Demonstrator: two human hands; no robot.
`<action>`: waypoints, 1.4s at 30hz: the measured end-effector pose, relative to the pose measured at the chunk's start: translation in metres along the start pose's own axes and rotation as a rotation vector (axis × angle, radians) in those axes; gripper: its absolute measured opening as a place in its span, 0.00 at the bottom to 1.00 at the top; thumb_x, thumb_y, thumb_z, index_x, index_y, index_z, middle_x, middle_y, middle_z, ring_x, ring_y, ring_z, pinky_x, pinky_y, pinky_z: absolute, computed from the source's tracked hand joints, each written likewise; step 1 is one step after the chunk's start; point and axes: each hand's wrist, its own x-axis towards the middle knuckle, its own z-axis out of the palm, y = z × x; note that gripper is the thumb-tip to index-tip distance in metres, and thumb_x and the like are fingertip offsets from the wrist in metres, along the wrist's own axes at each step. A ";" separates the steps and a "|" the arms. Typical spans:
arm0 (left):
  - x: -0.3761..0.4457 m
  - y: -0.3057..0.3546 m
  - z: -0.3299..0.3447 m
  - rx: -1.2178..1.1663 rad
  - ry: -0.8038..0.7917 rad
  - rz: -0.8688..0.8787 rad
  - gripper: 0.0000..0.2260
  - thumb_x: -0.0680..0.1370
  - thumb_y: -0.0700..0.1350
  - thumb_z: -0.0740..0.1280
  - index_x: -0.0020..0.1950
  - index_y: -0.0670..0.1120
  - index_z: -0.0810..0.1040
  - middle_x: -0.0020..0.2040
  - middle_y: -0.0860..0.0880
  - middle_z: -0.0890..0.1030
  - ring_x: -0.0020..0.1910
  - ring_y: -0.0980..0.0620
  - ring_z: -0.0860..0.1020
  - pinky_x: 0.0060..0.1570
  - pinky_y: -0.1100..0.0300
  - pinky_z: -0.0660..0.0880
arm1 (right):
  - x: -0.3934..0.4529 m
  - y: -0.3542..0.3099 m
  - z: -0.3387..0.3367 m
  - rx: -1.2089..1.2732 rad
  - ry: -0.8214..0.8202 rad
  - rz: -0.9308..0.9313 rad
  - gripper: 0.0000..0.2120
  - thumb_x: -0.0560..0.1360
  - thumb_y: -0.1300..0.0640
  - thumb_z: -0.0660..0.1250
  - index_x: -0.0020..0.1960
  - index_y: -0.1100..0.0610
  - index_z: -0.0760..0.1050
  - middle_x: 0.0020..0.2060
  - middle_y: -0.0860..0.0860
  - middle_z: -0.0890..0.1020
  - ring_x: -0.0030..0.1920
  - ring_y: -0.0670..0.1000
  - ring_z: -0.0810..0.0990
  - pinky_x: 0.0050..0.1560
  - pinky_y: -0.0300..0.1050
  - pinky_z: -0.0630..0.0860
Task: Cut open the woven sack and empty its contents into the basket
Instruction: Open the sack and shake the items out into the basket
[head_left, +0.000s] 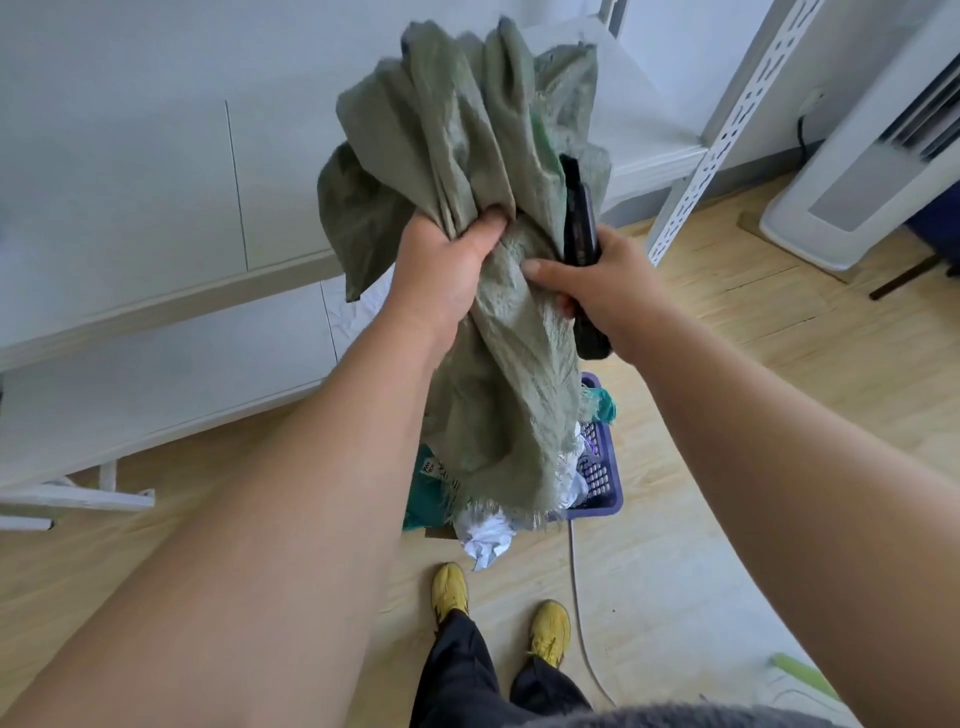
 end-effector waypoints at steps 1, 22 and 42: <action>0.003 0.003 0.001 -0.008 -0.005 0.012 0.20 0.71 0.47 0.72 0.62 0.45 0.78 0.56 0.50 0.84 0.55 0.51 0.82 0.59 0.48 0.78 | 0.002 -0.003 0.000 0.015 0.006 -0.018 0.14 0.68 0.58 0.79 0.45 0.58 0.74 0.30 0.53 0.75 0.26 0.47 0.72 0.31 0.42 0.75; -0.023 -0.049 -0.032 0.208 -0.198 -0.292 0.47 0.58 0.60 0.81 0.72 0.51 0.65 0.63 0.54 0.79 0.60 0.55 0.77 0.60 0.58 0.72 | 0.002 0.044 0.004 -0.193 0.139 0.139 0.11 0.70 0.55 0.75 0.39 0.52 0.73 0.32 0.52 0.77 0.34 0.54 0.75 0.43 0.54 0.78; -0.049 -0.059 -0.031 0.331 0.241 -0.100 0.10 0.79 0.42 0.67 0.59 0.42 0.78 0.49 0.51 0.79 0.51 0.50 0.76 0.52 0.59 0.71 | -0.009 0.013 0.010 -0.133 0.103 -0.018 0.13 0.71 0.56 0.75 0.37 0.55 0.70 0.28 0.53 0.74 0.27 0.51 0.71 0.33 0.45 0.71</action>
